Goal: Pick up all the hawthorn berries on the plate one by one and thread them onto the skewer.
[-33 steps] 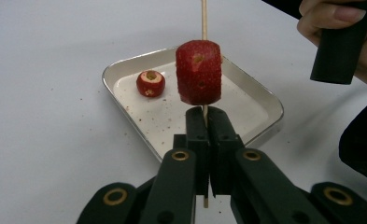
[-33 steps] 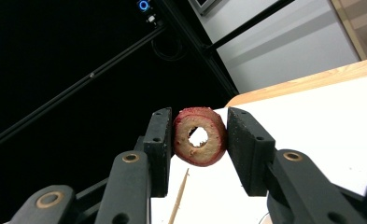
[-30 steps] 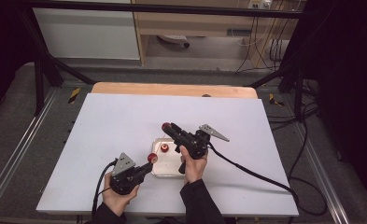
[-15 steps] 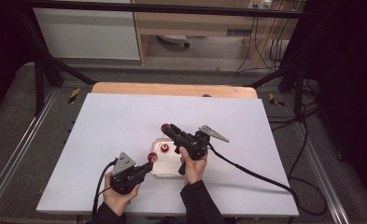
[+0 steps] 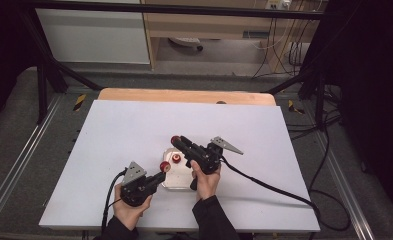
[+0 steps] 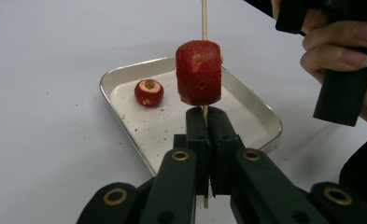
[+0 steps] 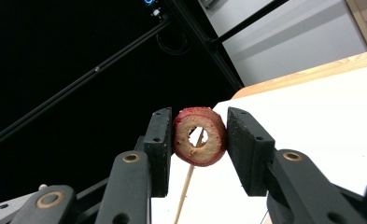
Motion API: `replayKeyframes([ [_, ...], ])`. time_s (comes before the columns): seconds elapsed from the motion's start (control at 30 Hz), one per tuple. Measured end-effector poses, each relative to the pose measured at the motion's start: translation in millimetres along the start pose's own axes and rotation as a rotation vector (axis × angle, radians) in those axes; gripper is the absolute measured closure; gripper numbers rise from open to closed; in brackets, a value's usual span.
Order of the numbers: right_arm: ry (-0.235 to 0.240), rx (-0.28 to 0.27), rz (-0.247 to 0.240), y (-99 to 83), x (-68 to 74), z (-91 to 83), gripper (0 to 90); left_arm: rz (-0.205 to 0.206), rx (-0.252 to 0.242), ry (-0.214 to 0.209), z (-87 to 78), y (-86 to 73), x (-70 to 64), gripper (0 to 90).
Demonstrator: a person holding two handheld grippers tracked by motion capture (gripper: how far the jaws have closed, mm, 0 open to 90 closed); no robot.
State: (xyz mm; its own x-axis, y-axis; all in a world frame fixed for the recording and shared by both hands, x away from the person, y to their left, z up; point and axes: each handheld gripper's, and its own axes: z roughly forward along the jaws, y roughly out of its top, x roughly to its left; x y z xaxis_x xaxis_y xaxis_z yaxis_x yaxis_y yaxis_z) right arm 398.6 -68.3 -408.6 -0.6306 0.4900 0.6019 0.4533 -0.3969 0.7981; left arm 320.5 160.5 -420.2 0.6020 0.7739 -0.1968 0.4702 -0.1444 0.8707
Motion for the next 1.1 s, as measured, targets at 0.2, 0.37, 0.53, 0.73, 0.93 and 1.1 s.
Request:
replayKeyframes([
  [0.2,-0.002,-0.003,0.012,1.0,1.6,-1.2,62.3,0.002,-0.020,0.014,-0.3,-0.7,-1.6,88.3],
  [0.37,0.001,-0.007,0.032,0.2,2.1,-1.2,62.4,-0.003,-0.014,0.011,2.7,-1.5,-4.8,88.3],
  [0.53,-0.008,0.002,0.000,1.8,1.5,-1.4,62.5,0.000,-0.018,0.018,0.9,-0.3,-2.9,88.4],
  [0.73,-0.003,0.004,0.020,1.7,2.1,-1.9,62.6,0.010,-0.024,0.028,2.2,-2.1,-5.3,88.4],
  [0.93,-0.003,-0.010,0.068,1.4,2.0,-1.9,62.8,0.011,-0.073,0.046,-0.9,-2.7,-6.7,88.5],
  [1.1,-0.012,-0.016,0.122,4.1,2.6,-2.2,63.0,0.025,-0.078,0.056,3.8,-2.7,-10.6,88.5],
])
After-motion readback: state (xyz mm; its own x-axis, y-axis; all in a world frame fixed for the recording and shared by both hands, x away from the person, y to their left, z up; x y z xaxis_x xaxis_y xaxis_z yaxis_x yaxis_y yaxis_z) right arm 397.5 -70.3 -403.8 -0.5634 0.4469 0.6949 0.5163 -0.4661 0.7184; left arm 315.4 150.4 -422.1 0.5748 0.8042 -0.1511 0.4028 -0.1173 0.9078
